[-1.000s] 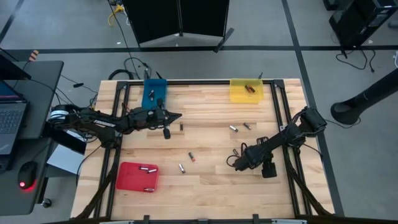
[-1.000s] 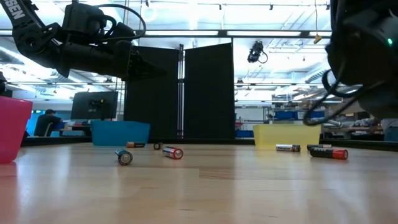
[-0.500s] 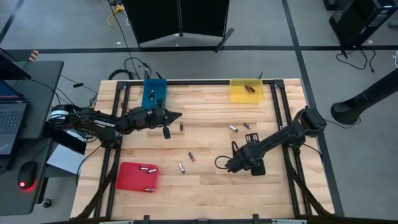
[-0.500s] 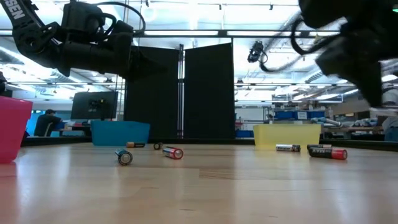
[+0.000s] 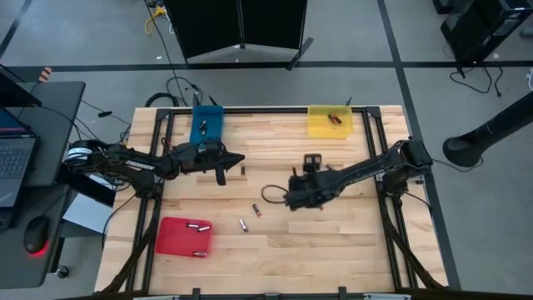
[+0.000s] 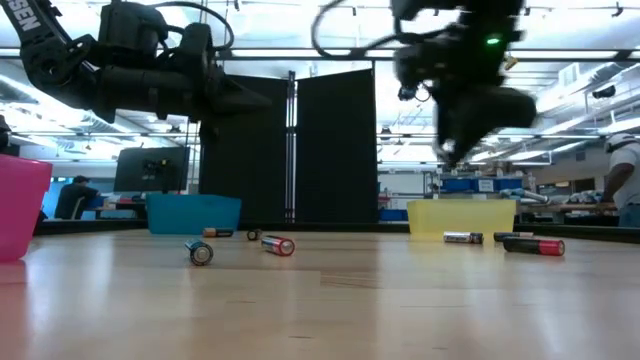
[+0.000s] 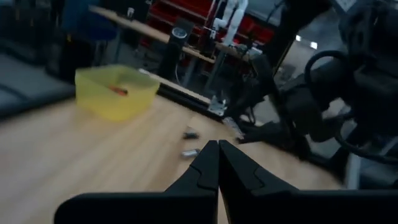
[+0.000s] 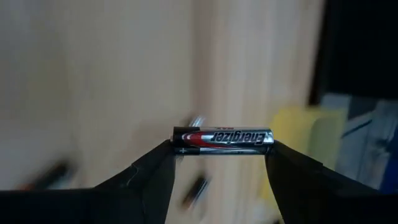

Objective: Sort batteries
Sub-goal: Put the silver battery into the red bin

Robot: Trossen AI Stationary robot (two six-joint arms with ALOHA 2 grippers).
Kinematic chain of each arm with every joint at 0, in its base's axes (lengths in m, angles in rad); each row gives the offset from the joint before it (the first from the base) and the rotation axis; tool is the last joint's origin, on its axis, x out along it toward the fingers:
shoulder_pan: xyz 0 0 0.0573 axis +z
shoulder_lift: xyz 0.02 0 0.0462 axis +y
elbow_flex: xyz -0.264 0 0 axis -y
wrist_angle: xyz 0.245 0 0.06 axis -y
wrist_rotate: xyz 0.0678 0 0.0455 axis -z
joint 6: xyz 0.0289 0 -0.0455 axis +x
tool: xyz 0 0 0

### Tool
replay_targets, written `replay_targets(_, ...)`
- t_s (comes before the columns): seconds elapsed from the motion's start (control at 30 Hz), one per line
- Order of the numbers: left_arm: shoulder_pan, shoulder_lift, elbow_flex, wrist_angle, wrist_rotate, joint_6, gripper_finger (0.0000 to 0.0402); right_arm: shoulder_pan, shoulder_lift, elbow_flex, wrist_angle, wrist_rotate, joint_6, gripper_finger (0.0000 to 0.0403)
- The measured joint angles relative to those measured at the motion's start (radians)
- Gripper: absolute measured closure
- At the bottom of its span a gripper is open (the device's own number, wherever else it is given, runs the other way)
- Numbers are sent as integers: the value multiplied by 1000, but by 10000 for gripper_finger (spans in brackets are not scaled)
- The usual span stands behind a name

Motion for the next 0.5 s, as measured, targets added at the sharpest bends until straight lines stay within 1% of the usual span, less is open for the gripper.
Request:
replay_targets(0.1, 0, 0, 12, -50, 19, -86, 389, -33, 0, 20, 122, 59, -99, 168)
replay_targets(0.27, 0, 0, 69, -200, 112, -147, 381, -81, 0, 53, 335, 86, -289, 168)
replay_targets(0.37, 0, 0, 96, -219, 127, -159, 364, -96, 0, 64, 443, 87, -400, 167)
replay_targets(0.5, -1, 0, 119, -215, 126, -202, 326, -101, 0, 81, 520, 84, -501, 168)
